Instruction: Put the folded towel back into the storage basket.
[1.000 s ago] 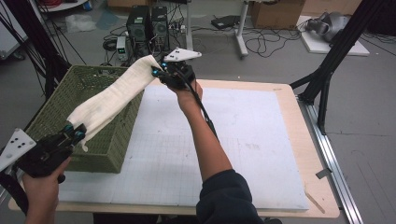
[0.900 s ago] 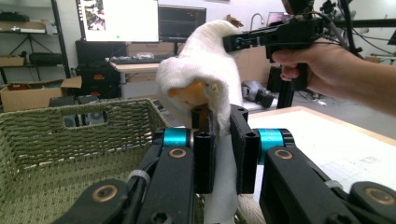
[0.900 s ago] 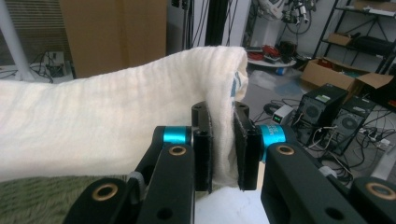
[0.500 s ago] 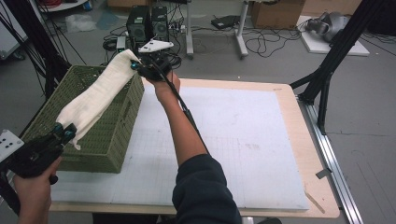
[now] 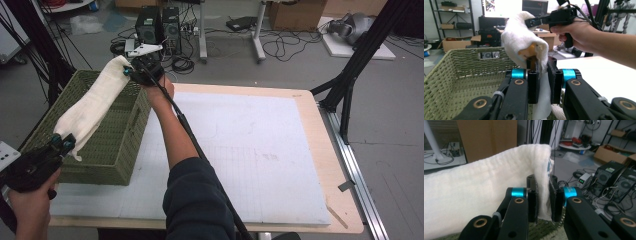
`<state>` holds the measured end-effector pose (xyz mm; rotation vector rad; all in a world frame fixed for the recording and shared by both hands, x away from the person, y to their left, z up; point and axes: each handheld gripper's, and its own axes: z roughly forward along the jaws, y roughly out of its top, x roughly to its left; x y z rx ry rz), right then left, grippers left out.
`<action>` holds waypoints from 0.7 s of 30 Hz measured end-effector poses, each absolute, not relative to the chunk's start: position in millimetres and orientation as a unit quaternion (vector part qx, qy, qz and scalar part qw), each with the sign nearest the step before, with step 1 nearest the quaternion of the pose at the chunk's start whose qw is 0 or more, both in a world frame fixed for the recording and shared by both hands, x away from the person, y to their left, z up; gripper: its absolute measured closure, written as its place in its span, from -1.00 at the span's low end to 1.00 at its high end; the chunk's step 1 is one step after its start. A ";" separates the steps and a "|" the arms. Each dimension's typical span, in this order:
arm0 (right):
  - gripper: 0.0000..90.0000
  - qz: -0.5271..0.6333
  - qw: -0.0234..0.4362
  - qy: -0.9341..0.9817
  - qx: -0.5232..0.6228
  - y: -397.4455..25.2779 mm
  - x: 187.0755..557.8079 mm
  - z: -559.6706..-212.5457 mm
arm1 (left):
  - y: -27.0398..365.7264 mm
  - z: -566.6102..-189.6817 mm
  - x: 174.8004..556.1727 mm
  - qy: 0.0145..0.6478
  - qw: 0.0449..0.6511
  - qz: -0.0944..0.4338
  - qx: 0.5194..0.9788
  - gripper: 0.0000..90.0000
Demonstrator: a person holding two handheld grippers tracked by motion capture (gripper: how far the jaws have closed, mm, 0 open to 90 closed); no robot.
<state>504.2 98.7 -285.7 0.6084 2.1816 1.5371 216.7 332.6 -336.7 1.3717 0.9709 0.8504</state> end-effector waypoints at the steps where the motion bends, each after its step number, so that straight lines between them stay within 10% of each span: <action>1: 0.79 0.549 0.200 0.782 0.218 102.4 505.5 -287.0 | 333.5 -337.3 217.0 0.419 0.587 0.365 0.588 0.80; 6: 0.79 0.542 0.195 0.788 0.215 125.3 513.2 -292.8 | 341.7 -339.9 218.3 0.436 0.586 0.367 0.577 0.76; 7: 0.76 0.539 0.195 0.790 0.218 131.1 514.5 -294.3 | 343.8 -340.4 219.0 0.446 0.582 0.369 0.572 0.28; 9: 0.15 0.521 0.212 0.792 0.237 142.4 517.3 -300.7 | 348.1 -341.3 221.1 0.477 0.579 0.370 0.548 -0.03; 11: -0.05 0.495 0.218 0.801 0.258 148.7 520.1 -309.3 | 351.8 -342.0 221.6 0.490 0.587 0.366 0.531 -0.29; 21: -0.28 0.506 0.167 0.808 0.251 126.4 510.0 -322.5 | 347.6 -339.5 221.7 0.488 0.584 0.352 0.545 -0.36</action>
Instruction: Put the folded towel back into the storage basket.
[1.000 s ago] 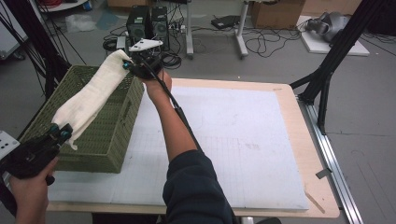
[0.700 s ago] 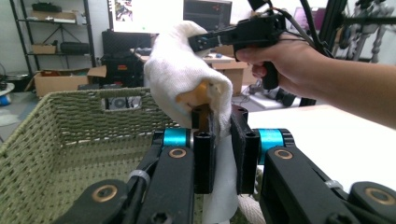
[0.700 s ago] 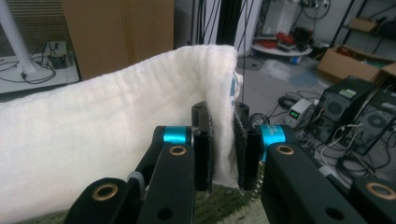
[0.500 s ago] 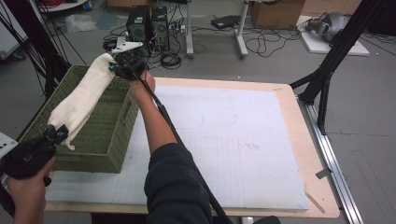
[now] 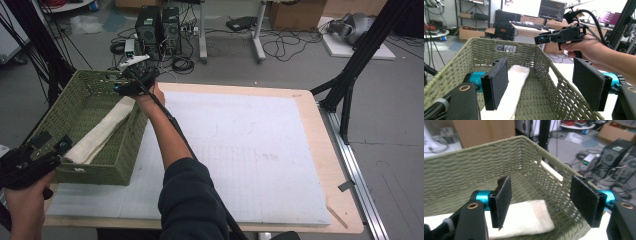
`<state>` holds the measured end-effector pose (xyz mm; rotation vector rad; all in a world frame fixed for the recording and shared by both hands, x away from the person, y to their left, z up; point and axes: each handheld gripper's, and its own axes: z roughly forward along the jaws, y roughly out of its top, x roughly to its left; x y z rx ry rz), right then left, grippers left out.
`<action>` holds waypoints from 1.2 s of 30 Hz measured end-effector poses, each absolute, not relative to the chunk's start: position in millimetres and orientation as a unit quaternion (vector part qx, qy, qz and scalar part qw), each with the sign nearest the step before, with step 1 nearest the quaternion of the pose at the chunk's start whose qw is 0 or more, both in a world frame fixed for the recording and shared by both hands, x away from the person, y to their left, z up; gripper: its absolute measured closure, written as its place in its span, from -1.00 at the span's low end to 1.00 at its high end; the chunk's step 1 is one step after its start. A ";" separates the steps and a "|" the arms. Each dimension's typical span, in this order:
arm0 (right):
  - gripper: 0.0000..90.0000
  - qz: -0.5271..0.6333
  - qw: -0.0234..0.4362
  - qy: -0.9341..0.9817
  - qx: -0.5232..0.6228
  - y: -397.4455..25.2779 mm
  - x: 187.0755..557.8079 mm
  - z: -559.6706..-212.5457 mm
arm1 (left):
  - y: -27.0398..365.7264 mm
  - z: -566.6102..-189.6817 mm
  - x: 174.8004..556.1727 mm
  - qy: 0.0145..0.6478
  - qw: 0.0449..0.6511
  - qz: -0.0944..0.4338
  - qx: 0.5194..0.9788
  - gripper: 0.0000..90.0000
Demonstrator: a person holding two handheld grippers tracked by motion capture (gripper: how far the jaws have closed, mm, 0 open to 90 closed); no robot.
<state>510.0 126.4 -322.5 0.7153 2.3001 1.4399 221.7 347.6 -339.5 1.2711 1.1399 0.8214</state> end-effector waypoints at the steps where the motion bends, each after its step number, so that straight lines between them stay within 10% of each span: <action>1: -0.30 0.509 0.163 0.808 0.248 123.3 508.2 -321.8 | 346.9 -339.1 222.0 0.490 0.581 0.348 0.549 -0.36; 14: -0.63 0.517 0.132 0.815 0.227 80.3 487.4 -311.9 | 329.0 -338.3 228.5 0.468 0.577 0.318 0.589 -0.55; 36: -0.64 0.520 0.157 0.809 0.226 -11.7 455.0 -296.4 | 295.1 -336.5 241.2 0.422 0.589 0.269 0.635 -0.56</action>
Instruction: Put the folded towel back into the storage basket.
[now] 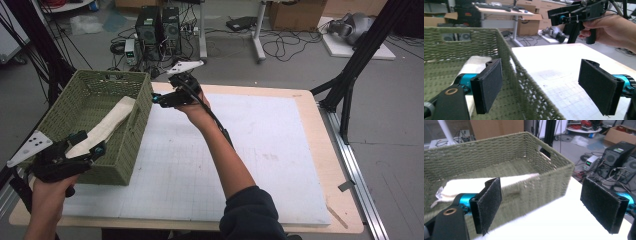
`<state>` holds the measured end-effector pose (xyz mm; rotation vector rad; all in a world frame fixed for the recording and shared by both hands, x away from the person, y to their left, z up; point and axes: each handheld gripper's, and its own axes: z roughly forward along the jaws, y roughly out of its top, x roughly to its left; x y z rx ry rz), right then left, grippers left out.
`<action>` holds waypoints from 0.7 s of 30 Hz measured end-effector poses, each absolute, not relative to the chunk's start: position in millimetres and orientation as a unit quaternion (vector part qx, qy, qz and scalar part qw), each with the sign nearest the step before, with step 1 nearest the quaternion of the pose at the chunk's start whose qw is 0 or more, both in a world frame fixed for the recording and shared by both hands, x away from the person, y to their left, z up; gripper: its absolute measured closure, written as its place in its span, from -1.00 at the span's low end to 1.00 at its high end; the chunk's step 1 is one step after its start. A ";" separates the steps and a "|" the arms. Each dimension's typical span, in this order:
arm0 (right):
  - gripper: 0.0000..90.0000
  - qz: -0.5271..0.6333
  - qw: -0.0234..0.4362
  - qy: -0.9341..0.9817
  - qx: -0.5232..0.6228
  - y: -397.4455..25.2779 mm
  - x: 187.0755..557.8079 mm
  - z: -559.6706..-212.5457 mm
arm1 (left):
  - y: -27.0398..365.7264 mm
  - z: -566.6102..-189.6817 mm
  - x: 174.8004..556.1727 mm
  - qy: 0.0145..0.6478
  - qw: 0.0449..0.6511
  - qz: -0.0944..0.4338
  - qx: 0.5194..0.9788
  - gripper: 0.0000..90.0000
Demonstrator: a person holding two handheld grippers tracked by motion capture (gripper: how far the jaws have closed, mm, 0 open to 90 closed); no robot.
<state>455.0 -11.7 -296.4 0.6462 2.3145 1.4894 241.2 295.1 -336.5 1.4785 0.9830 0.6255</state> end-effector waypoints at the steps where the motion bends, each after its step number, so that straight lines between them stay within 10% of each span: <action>1: -0.64 0.519 0.161 0.808 0.227 -17.0 453.3 -296.8 | 293.9 -336.4 241.6 0.419 0.589 0.269 0.637 -0.56; 21: -0.64 0.506 0.193 0.802 0.252 -111.0 405.0 -321.3 | 259.7 -337.0 254.6 0.375 0.609 0.251 0.652 -0.56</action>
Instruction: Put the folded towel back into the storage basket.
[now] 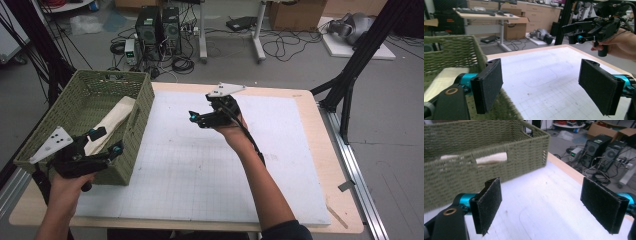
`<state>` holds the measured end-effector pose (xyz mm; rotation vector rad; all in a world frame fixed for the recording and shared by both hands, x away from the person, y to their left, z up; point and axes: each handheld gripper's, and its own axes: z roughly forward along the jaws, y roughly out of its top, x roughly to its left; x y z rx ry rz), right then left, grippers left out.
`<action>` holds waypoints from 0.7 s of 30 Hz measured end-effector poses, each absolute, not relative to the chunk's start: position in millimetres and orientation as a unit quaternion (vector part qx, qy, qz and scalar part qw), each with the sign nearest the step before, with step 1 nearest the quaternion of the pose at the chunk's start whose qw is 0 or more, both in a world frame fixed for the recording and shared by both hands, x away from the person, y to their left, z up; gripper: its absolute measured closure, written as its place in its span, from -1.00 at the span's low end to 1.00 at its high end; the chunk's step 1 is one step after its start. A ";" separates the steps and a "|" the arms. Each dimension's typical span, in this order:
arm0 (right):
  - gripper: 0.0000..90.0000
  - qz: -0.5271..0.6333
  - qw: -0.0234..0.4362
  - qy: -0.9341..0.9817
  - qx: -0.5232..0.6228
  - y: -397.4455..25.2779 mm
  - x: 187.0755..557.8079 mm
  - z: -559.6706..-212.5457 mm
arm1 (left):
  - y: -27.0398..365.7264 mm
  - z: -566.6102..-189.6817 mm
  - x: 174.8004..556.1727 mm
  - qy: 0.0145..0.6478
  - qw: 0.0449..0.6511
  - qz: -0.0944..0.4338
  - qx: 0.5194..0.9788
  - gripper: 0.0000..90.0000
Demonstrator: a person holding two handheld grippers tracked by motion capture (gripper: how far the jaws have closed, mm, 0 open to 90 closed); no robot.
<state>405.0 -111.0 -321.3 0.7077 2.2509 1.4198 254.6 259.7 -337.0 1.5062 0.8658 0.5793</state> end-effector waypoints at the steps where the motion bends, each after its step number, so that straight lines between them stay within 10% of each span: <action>1: -0.64 0.506 0.196 0.801 0.254 -115.4 402.1 -322.6 | 257.0 -337.2 255.7 0.372 0.609 0.249 0.655 -0.56; 21: -0.64 0.494 0.245 0.770 0.321 -208.4 353.3 -345.9 | 204.0 -344.3 282.7 0.322 0.622 0.191 0.688 -0.56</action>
